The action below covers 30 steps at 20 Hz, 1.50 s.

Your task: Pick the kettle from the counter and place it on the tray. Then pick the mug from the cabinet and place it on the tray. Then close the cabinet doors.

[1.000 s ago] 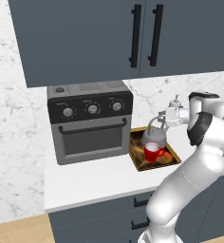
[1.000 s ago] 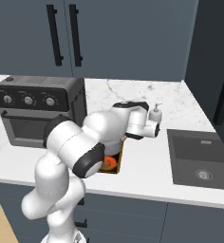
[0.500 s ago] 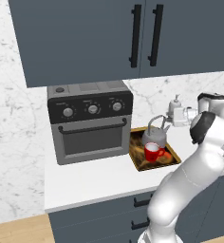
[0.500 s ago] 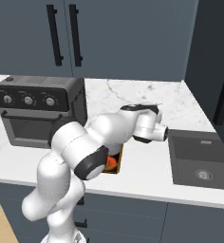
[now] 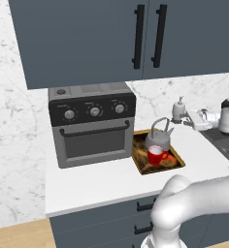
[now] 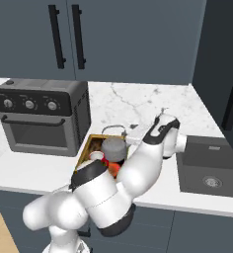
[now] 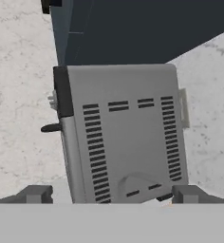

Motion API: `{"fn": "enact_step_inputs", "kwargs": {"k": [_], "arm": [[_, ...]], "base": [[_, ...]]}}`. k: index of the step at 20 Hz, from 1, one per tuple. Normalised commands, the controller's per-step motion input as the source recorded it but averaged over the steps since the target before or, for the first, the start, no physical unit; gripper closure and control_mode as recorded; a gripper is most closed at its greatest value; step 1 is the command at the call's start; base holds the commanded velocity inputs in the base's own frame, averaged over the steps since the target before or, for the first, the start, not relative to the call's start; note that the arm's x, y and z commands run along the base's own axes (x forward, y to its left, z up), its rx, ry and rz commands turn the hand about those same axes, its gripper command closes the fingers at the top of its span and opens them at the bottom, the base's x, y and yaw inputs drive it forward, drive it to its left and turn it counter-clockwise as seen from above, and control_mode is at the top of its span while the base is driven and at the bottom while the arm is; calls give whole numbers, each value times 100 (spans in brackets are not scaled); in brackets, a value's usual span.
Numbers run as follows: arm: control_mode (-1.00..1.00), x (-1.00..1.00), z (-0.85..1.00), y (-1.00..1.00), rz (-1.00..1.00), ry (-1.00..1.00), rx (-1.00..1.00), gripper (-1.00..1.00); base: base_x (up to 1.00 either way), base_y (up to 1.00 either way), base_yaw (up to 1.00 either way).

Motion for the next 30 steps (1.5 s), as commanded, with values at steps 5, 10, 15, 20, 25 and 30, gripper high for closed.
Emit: {"fn": "enact_step_inputs", "kwargs": {"k": [5,10,15,20,25,30], "arm": [[-100,-57,40,95,0,2,-1,-100],[-100,-56,22,100,0,3,-3,-100],[-100,-38,64,68,-3,7,-1,-100],[-100,-49,70,26,-2,3,0,-100],[100,-46,38,12,-3,1,0,-100],[100,0,0,0,0,0,0,-100]], "base": [[0,0,0],[0,0,0],[0,0,0],[0,0,0],[-17,4,-2],[-97,38,-5]]}}
